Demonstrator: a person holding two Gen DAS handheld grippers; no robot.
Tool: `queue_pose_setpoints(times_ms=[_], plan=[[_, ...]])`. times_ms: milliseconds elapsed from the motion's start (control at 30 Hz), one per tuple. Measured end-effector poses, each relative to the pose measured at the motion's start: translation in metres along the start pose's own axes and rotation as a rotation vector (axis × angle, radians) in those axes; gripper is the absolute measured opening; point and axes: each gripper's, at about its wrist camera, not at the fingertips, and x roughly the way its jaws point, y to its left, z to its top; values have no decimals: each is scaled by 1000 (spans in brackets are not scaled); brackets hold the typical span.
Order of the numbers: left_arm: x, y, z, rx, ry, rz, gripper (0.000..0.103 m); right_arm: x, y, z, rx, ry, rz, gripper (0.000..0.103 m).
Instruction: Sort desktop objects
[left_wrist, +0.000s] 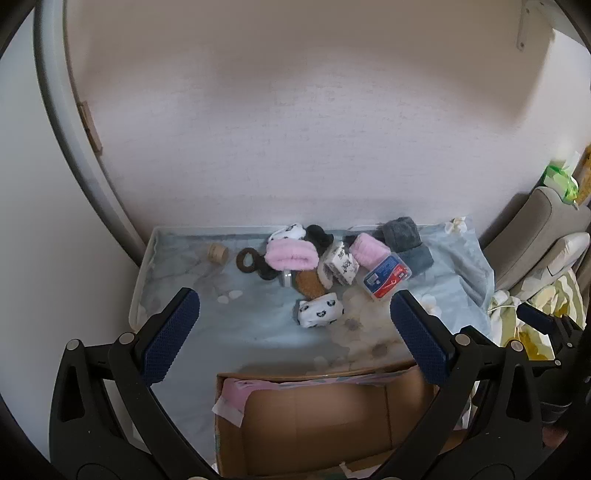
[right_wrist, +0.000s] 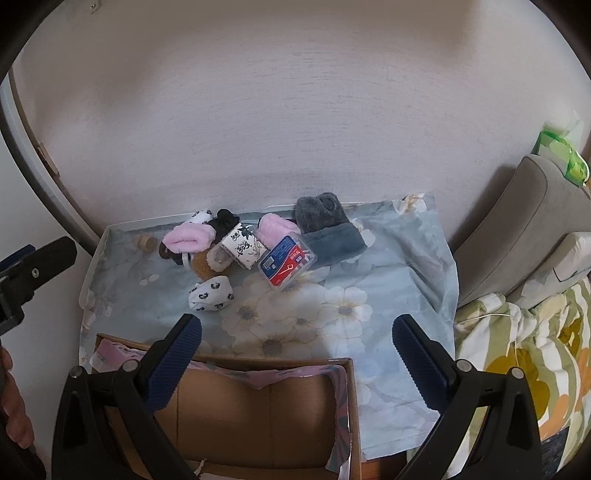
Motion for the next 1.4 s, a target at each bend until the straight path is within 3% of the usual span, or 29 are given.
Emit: queue_pose_setpoints(times_ms=[1000, 1400], plan=[[12, -9, 4, 0, 49, 7, 103, 6, -2, 4, -42, 0, 23, 103], [56, -8, 19, 9, 104, 60, 103, 41, -27, 27, -63, 59, 42, 103]])
